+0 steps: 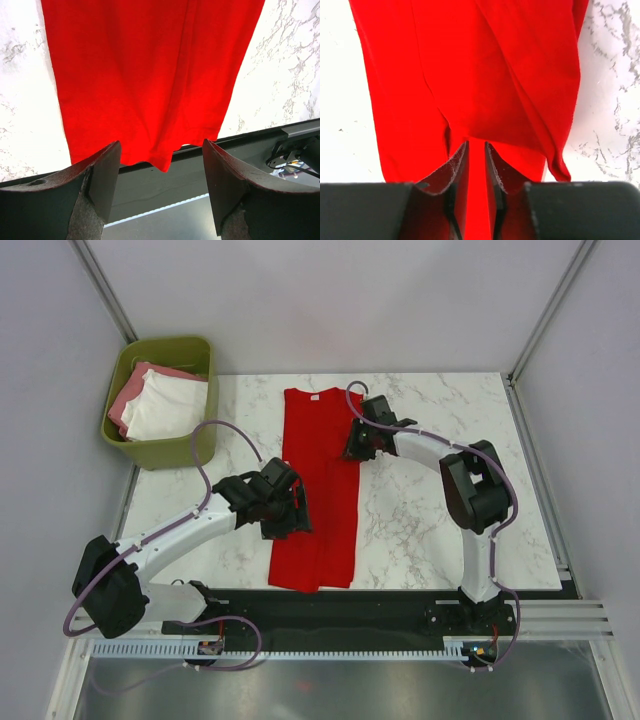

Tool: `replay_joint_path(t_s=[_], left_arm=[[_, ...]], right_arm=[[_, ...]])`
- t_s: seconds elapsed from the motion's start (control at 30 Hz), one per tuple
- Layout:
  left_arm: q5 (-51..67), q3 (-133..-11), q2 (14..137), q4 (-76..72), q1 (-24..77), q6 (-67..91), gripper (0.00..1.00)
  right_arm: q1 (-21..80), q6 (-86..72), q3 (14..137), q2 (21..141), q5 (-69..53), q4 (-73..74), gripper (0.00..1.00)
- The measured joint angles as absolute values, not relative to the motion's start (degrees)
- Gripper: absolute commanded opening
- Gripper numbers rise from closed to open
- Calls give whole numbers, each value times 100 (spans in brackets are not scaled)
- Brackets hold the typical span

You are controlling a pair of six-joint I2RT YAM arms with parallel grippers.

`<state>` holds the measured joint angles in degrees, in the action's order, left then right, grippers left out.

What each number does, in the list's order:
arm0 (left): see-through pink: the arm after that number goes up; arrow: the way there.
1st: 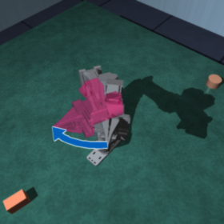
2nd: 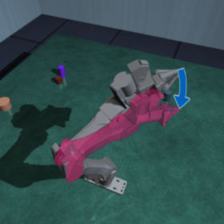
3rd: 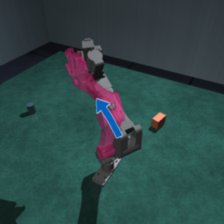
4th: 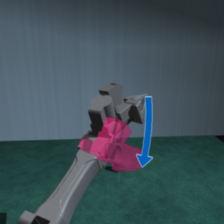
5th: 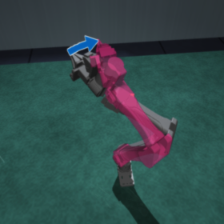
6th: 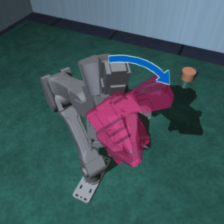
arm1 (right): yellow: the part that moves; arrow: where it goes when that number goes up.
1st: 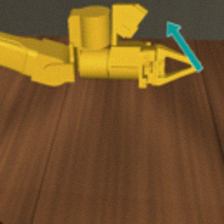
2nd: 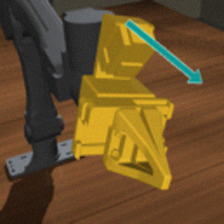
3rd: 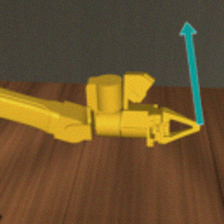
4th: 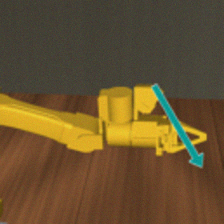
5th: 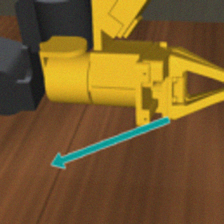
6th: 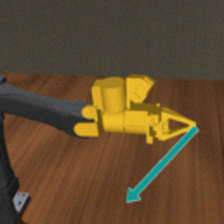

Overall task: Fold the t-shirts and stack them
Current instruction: Fold the tshirt

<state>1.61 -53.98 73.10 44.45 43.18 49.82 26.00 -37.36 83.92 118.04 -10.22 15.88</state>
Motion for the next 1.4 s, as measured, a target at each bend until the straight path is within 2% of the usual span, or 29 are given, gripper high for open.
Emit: replay_joint_path(t_s=[0.77, 1.4], left_arm=[[161, -5398, 7290, 4442, 4318, 4984, 73], [163, -5398, 7290, 4436, 4318, 4984, 73]], right_arm=[[1887, -3358, 8416, 11432, -285, 2053, 24], [2438, -3317, 8427, 11644, -681, 2053, 23]])
